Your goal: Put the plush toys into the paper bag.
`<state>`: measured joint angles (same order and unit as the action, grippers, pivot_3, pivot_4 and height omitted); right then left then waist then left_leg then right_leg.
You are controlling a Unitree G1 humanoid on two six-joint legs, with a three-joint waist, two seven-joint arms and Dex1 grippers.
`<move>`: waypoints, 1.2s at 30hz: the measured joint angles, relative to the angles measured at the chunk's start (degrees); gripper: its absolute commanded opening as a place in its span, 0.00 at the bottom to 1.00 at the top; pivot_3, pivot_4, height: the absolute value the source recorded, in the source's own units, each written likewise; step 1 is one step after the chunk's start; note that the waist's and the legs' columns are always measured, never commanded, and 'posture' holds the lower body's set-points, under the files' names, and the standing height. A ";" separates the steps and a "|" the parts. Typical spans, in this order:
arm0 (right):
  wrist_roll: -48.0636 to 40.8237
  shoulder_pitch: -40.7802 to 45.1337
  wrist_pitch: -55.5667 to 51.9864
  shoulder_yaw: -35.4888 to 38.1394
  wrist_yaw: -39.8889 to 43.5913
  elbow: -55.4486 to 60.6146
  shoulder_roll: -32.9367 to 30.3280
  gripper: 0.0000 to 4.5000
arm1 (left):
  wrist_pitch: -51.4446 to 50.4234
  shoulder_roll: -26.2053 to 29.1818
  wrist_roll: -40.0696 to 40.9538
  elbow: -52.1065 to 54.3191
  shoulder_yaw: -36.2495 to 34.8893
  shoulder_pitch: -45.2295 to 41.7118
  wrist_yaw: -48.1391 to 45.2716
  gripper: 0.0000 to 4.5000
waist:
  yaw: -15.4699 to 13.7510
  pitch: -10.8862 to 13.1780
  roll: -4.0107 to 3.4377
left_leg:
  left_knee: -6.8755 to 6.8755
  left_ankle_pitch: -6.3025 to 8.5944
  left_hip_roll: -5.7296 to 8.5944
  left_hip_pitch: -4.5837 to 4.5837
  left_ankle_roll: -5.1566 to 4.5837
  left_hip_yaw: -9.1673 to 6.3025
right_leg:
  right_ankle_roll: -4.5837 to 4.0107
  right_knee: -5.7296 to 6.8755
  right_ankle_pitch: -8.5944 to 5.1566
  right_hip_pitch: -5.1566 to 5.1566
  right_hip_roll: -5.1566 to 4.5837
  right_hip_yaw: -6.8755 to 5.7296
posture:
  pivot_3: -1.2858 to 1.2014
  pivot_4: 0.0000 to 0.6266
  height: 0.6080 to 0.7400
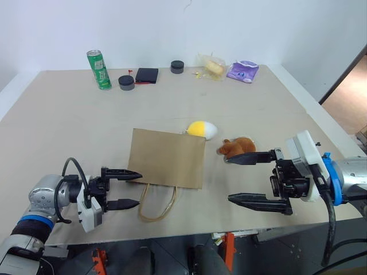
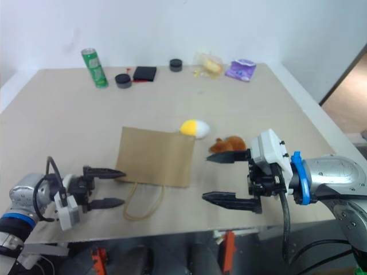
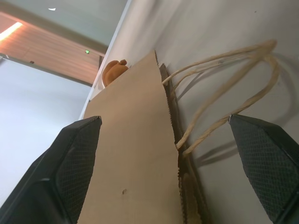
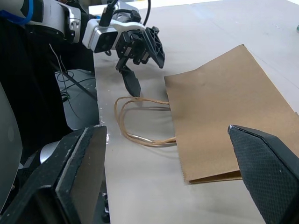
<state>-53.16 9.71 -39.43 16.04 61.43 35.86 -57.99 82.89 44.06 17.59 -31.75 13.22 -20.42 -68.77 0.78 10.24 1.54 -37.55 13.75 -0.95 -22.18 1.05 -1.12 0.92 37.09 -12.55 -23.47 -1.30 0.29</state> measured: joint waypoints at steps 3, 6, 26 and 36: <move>-0.41 -0.02 -0.10 0.00 -0.45 0.02 0.00 1.00 | 0.05 1.30 -1.03 0.31 0.56 -0.01 2.23 1.00 | 0.00 0.00 0.00 | 0.00 0.00 -0.02 0.00 0.00 0.00 | 0.00 0.00 0.00 0.00 0.01 -0.01 | 0.52 0.24 1.00; -0.56 -0.19 -0.11 0.00 -0.56 0.02 0.00 1.00 | 0.14 3.95 -1.38 0.02 0.64 -0.55 4.36 1.00 | 0.00 0.01 0.00 | 0.01 0.00 -0.04 0.00 0.00 0.00 | 0.00 0.00 0.00 -0.01 0.02 -0.03 | 0.52 0.24 1.00; -0.48 -0.10 0.03 -0.07 -1.57 0.01 0.00 1.00 | -0.57 5.21 -5.91 2.22 5.26 -2.63 13.91 1.00 | 0.00 0.01 0.00 | 0.02 0.00 -0.02 -0.01 0.00 0.04 | 0.00 -0.01 0.00 -0.01 0.00 0.01 | 0.52 0.24 1.00; -0.49 0.12 0.03 -0.07 -1.92 0.01 0.00 1.00 | -0.44 4.42 -10.73 2.48 7.31 -2.65 17.07 1.00 | 0.00 0.01 0.00 | 0.02 0.00 -0.03 -0.01 0.00 0.05 | 0.00 -0.01 0.00 -0.02 0.01 0.01 | 0.52 0.24 1.00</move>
<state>-53.64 9.83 -39.41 15.96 59.50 35.87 -57.99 82.44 48.47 6.86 -29.28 20.52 -23.08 -51.70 0.78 10.26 1.55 -37.53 13.75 -0.98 -22.19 1.06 -1.07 0.92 37.08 -12.55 -23.49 -1.30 0.30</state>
